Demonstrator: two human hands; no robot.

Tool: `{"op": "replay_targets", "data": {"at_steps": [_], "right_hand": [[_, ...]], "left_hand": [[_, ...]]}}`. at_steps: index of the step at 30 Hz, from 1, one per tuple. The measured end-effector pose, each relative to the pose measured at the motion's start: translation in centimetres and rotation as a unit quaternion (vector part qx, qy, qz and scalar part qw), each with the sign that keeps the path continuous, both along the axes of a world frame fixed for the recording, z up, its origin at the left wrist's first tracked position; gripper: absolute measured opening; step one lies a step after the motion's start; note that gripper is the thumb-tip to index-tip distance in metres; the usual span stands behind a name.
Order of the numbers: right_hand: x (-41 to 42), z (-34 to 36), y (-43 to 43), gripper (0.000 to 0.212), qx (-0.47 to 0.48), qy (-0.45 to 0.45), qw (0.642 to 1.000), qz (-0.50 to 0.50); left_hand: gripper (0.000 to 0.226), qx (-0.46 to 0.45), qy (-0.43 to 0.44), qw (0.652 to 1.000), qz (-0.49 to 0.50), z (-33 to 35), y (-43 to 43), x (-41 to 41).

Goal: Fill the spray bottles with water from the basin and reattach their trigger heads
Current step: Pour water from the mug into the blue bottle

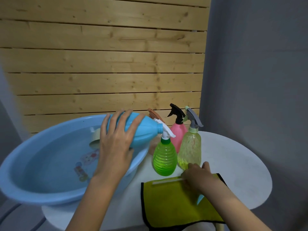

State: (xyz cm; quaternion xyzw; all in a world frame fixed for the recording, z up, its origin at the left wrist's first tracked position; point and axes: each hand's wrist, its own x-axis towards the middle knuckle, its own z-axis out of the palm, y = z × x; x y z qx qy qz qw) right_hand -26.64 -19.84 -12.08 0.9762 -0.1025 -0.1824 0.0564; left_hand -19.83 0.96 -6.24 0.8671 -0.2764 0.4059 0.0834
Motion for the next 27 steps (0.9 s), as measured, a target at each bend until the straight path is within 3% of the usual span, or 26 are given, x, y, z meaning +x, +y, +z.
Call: {"op": "replay_targets", "data": {"at_steps": [4, 8, 13, 17, 19, 23, 27], "right_hand": [[0.1, -0.4, 0.6, 0.025, 0.005, 0.019, 1.0, 0.02], [-0.3, 0.5, 1.3, 0.043, 0.01, -0.035, 0.997, 0.062], [-1.3, 2.6, 2.9, 0.035, 0.027, -0.231, 0.969, 0.085], [-0.9, 3.7, 4.6, 0.017, 0.061, -0.407, 0.905, 0.11], [-0.4, 3.9, 5.3, 0.024, 0.092, -0.464, 0.871, 0.13], [0.7, 4.3, 7.2, 0.04, 0.13, -0.487, 0.848, 0.162], [2.0, 4.5, 9.1, 0.048, 0.152, -0.466, 0.857, 0.16]], "left_hand": [[0.106, -0.011, 0.004, 1.0, 0.0, 0.0, 0.4, 0.1], [0.105, -0.028, 0.0, 1.0, -0.002, 0.0, 0.7, 0.3], [0.105, -0.053, 0.0, 0.999, 0.006, 0.0, 1.6, 0.7], [0.109, -0.087, 0.022, 0.996, 0.022, 0.0, 2.4, 1.2], [0.11, -0.103, 0.043, 0.993, 0.043, -0.1, 2.8, 1.4], [0.106, -0.154, 0.11, 0.979, 0.076, -0.4, 3.5, 1.8], [0.097, -0.234, 0.175, 0.952, 0.093, -0.3, 5.2, 2.8]]}}
